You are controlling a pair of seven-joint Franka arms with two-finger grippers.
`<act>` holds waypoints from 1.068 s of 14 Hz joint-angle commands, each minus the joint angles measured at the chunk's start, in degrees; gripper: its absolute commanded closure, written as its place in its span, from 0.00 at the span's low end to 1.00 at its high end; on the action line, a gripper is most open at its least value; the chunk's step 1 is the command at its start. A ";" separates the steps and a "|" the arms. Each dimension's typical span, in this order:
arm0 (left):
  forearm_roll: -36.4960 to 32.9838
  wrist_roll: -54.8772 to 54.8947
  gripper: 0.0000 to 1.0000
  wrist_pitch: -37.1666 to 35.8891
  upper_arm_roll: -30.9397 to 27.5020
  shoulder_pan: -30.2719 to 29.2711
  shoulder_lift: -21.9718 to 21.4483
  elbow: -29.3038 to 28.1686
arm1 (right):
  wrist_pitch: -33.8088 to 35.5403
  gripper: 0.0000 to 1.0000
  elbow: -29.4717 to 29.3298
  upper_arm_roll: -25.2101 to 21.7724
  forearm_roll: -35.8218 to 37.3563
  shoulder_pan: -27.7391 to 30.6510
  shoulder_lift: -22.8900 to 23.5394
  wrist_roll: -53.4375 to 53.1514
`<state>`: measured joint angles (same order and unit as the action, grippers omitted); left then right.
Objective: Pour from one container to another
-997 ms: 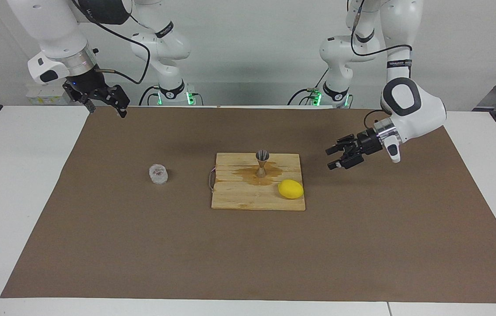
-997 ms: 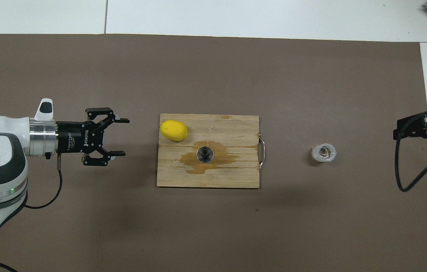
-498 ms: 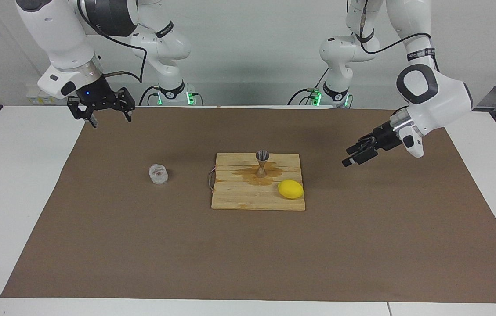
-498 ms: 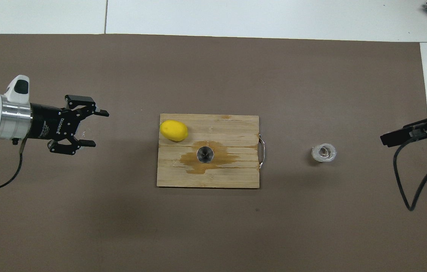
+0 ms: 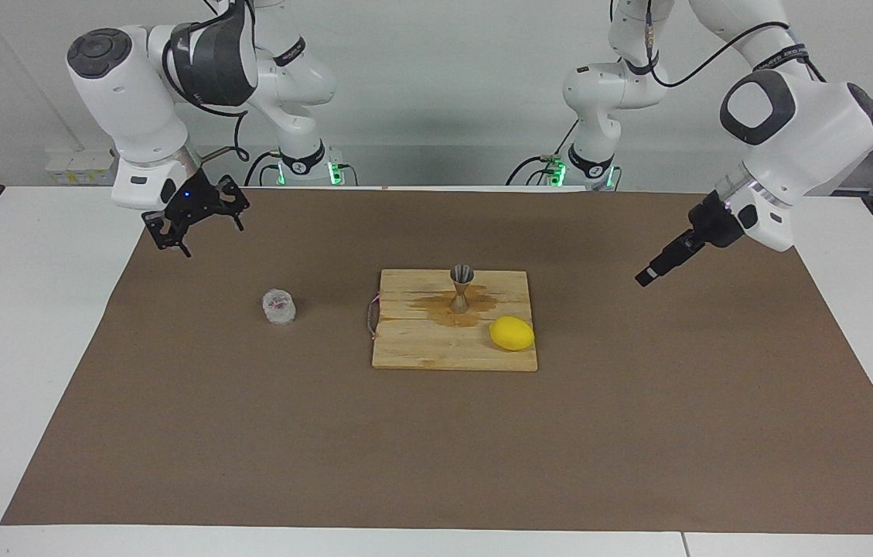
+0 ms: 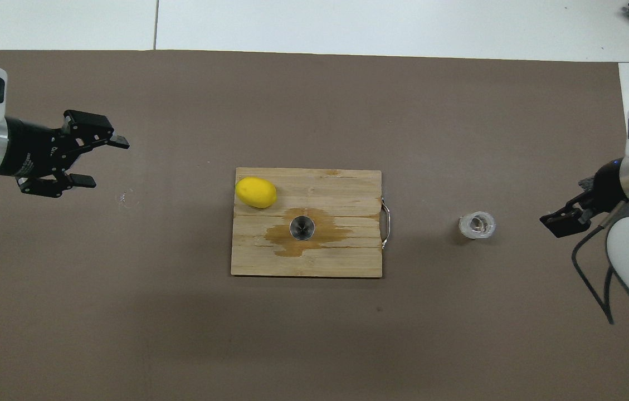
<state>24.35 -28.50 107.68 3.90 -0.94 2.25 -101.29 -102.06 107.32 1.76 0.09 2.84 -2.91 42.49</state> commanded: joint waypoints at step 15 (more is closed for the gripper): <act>-18.89 37.12 0.00 -15.11 -4.34 0.94 1.00 16.29 | -22.21 0.00 17.03 0.08 -13.08 1.11 6.34 37.92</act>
<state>7.84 6.33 97.02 -0.09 -0.92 2.42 -88.15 -122.78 121.74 1.58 -9.99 2.77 4.05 76.50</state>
